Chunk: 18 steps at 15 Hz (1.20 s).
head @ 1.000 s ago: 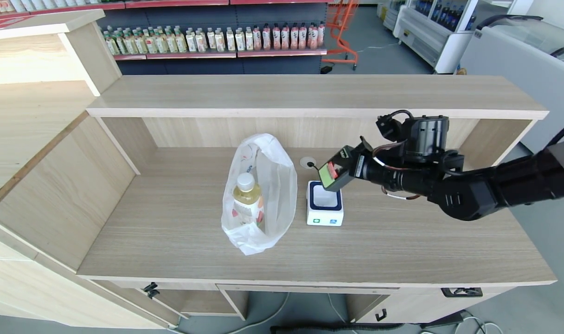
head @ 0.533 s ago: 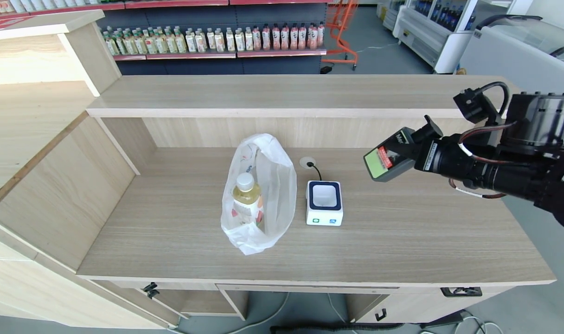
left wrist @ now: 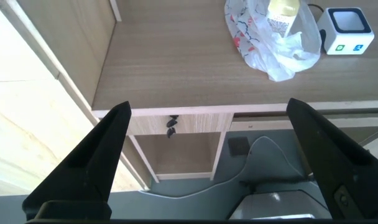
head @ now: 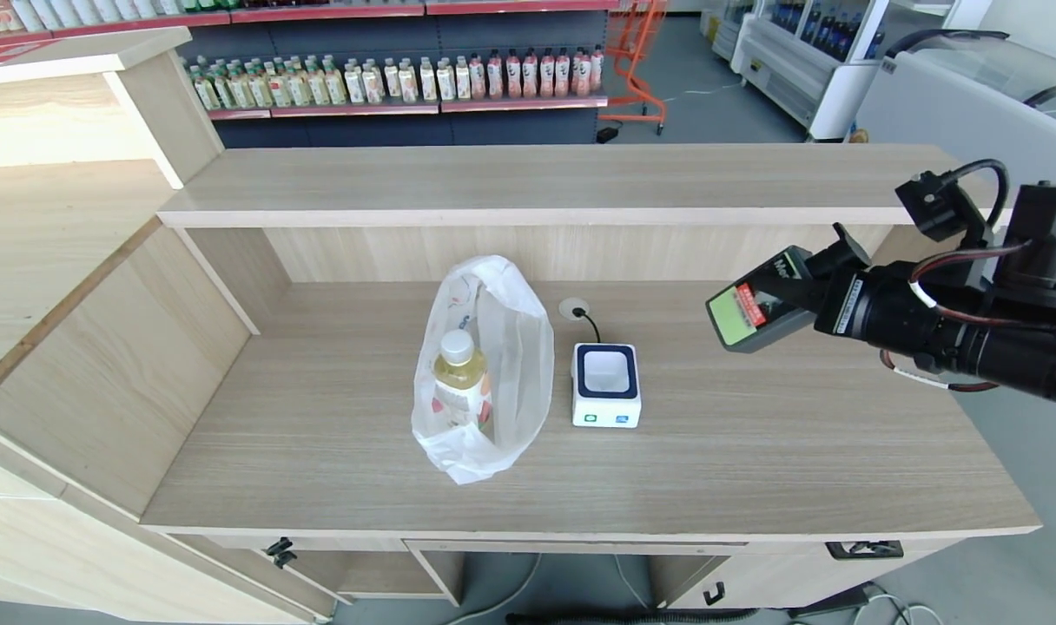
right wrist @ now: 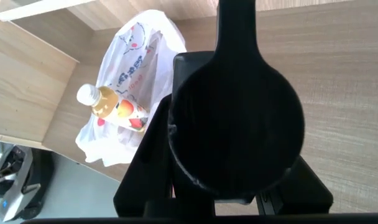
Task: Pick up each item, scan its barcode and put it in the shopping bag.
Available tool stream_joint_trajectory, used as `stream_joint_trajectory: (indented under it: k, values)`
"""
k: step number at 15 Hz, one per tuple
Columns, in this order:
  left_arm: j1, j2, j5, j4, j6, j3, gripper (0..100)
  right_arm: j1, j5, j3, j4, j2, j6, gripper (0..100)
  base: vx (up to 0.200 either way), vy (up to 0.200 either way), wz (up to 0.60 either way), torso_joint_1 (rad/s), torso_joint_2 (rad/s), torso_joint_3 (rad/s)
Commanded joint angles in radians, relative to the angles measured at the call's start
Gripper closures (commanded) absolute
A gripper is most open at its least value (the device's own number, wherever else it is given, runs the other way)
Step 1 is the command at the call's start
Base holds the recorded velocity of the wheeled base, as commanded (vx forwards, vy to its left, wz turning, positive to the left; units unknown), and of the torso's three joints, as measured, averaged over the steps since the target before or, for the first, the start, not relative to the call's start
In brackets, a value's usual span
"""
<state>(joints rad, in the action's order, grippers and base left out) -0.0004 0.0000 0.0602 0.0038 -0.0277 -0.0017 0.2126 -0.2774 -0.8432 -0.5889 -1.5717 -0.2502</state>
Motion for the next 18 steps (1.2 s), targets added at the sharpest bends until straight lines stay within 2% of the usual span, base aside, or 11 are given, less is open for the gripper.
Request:
stream_joint_trajectory:
  k: [1,3,6,11,14,16,18]
  values:
    - [-0.001,0.002,0.000,0.001,0.000,0.000,0,0.001,0.000,0.001,0.001,-0.002,0.000,100,0.000,0.200,0.00,0.002,-0.01,0.007]
    - [-0.001,0.002,0.000,0.001,0.002,0.000,0,0.005,0.000,-0.022,0.000,-0.033,0.002,100,0.000,0.200,0.00,0.017,0.01,-0.005]
    - [-0.001,0.002,0.000,0.001,0.002,0.000,0,0.031,0.001,-0.111,0.000,-0.136,0.017,100,0.000,0.000,0.00,0.000,0.00,0.000]
    - [-0.001,0.002,0.000,0.001,0.002,0.000,0,0.085,0.006,-0.315,-0.008,-0.392,0.132,100,0.000,0.000,0.00,0.000,0.00,0.000]
    - [-0.001,0.002,0.000,0.001,0.002,0.000,0,0.105,0.003,-0.373,-0.002,-0.476,0.174,100,0.000,0.000,0.00,0.000,0.00,0.000]
    - [-0.001,0.002,0.000,0.001,0.002,0.000,0,0.126,0.003,-0.419,-0.014,-0.547,0.278,100,0.000,0.000,0.00,0.000,0.00,0.000]
    - [-0.001,0.002,0.000,0.001,0.002,0.000,0,0.159,0.001,-0.490,-0.081,-0.648,0.322,100,0.000,0.000,0.00,0.000,0.00,0.000]
